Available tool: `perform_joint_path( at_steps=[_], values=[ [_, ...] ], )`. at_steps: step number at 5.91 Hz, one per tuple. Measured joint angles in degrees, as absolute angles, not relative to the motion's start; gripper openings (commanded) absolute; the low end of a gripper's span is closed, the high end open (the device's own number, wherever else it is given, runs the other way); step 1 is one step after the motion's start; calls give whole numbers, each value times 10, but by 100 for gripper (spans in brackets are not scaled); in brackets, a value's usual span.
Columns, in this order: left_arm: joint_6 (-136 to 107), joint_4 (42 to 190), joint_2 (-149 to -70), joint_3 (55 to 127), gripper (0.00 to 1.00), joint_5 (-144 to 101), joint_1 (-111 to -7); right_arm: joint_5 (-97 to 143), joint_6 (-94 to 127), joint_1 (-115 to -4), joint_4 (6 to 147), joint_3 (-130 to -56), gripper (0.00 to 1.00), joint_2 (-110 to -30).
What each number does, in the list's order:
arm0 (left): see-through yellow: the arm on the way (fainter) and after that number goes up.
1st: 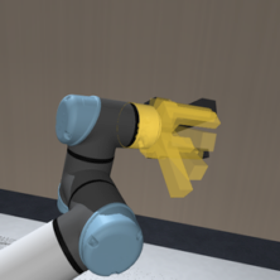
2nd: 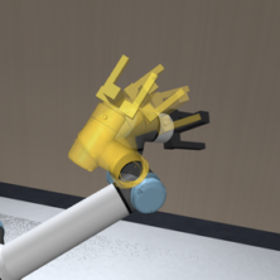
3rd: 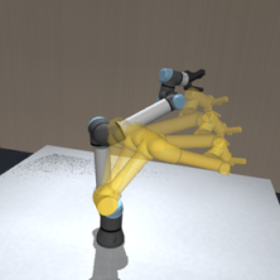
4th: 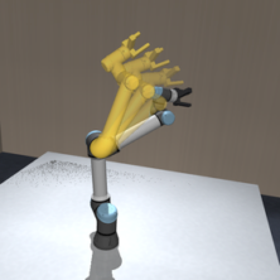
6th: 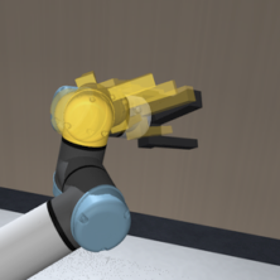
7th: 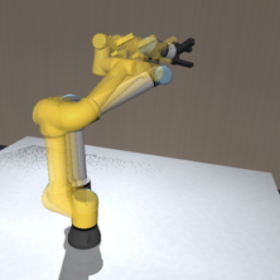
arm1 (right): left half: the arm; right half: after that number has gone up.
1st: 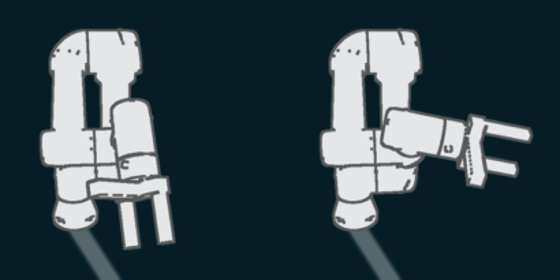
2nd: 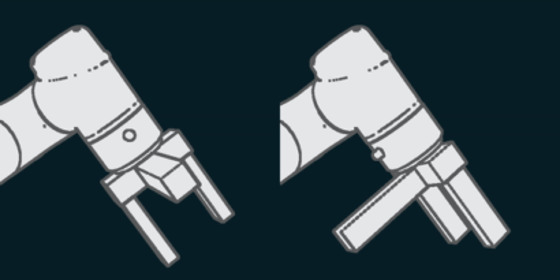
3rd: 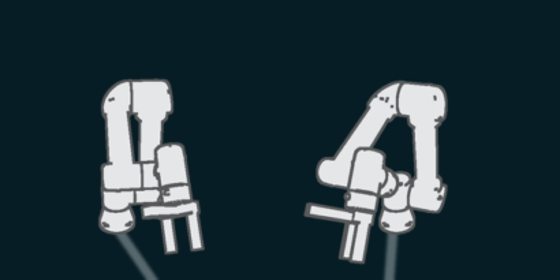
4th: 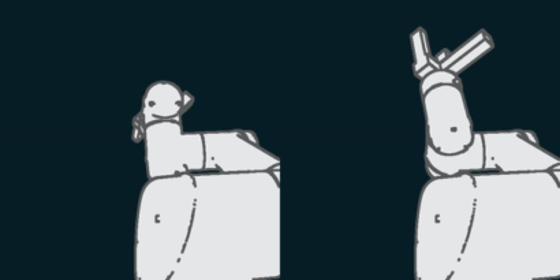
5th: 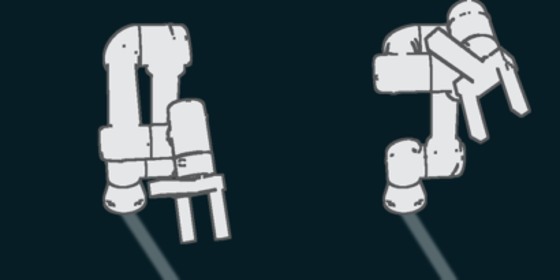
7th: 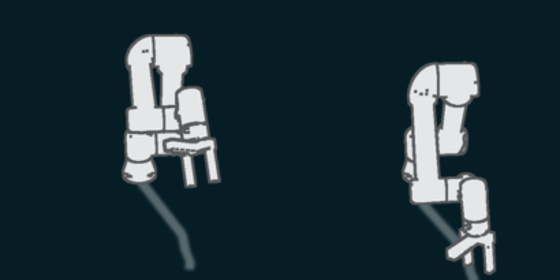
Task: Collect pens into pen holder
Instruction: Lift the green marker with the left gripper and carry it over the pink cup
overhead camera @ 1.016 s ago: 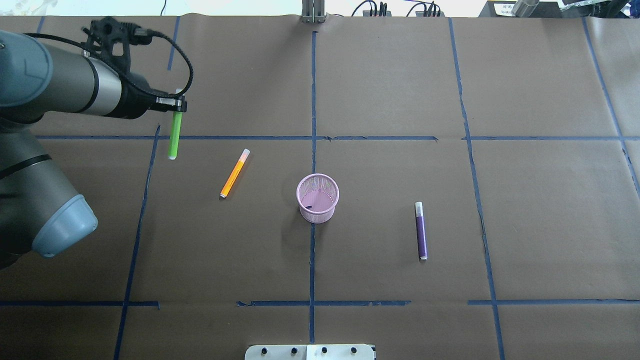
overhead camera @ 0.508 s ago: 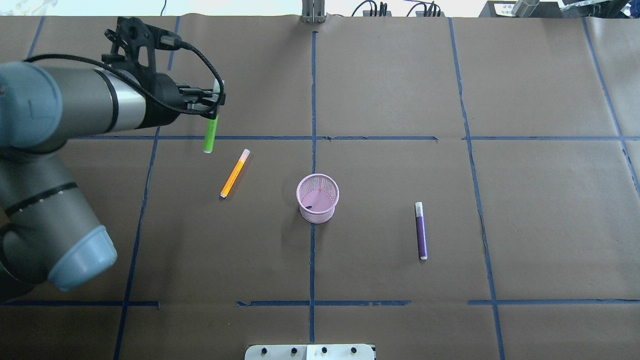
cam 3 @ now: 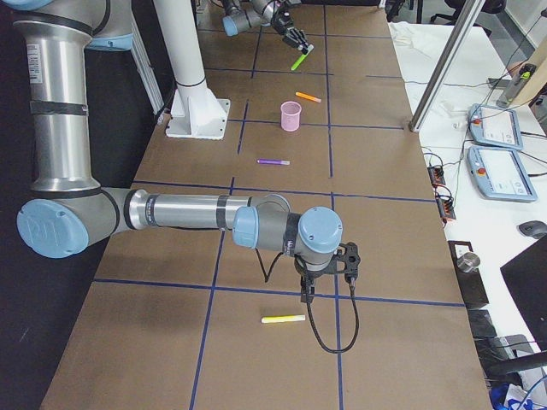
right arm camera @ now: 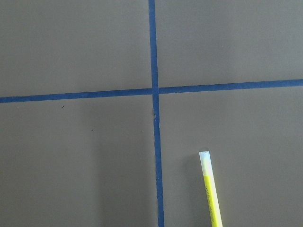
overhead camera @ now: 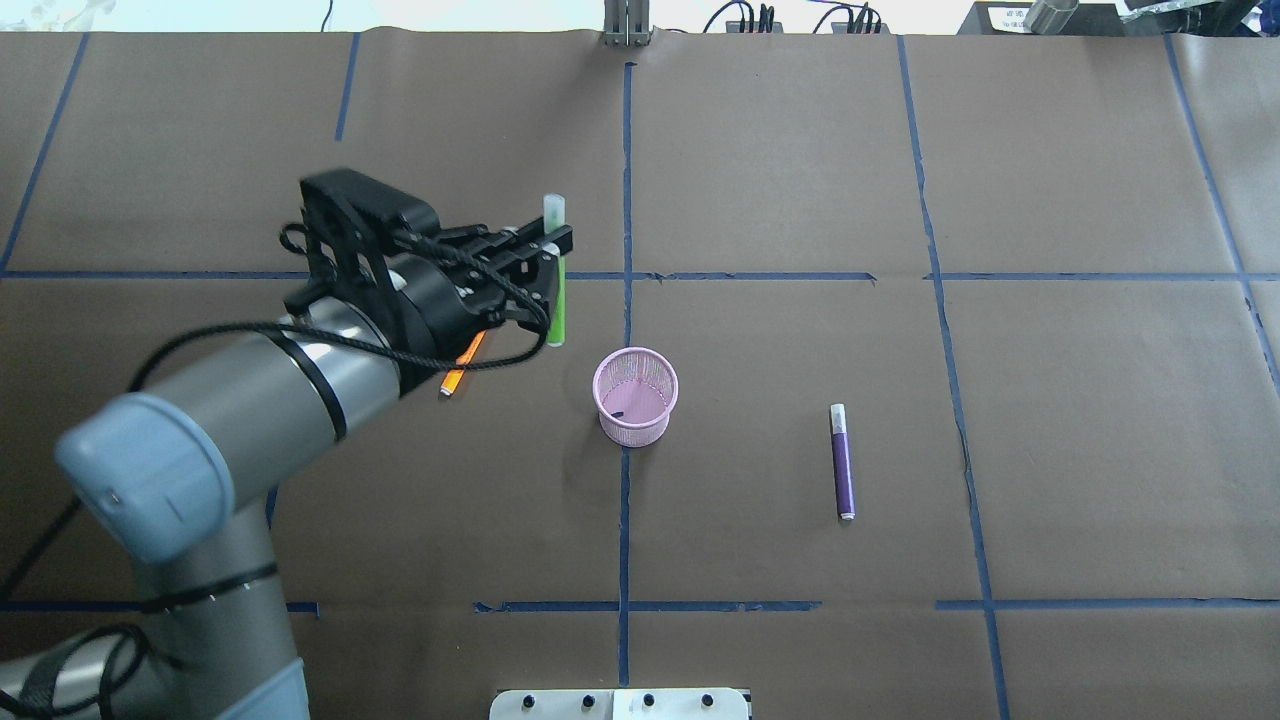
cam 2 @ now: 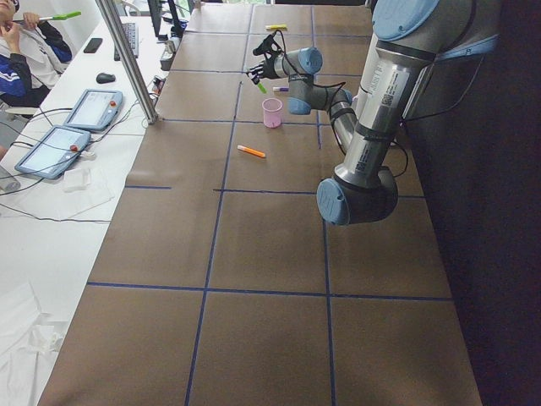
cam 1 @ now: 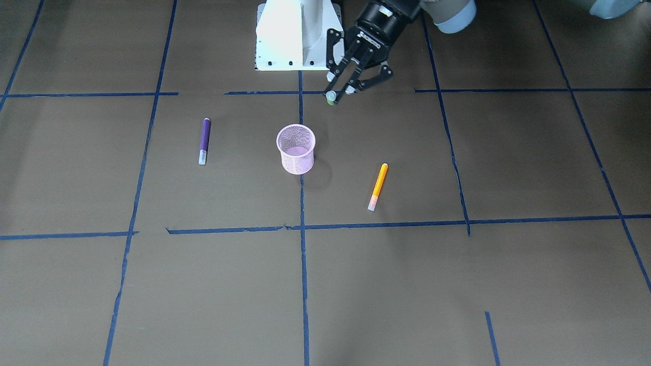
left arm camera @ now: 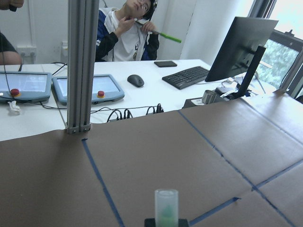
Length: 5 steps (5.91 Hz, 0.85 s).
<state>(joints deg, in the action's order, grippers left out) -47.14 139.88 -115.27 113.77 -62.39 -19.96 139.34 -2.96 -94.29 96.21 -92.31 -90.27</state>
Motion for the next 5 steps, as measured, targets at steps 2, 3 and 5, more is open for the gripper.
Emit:
perform_joint_path(
  at_steps=[2,3,5],
  values=[
    [-471,1466,-1176,1067,0,-550,-164,1388,-17,-928,875,-910,100,-919],
    [-470,1485,-1189,1036,0,-542,-162,1385,13,-916,791,-885,100,-933],
    [-470,1525,-1210,975,0,-524,-161,1384,43,-903,718,-855,100,-942]
  ],
)
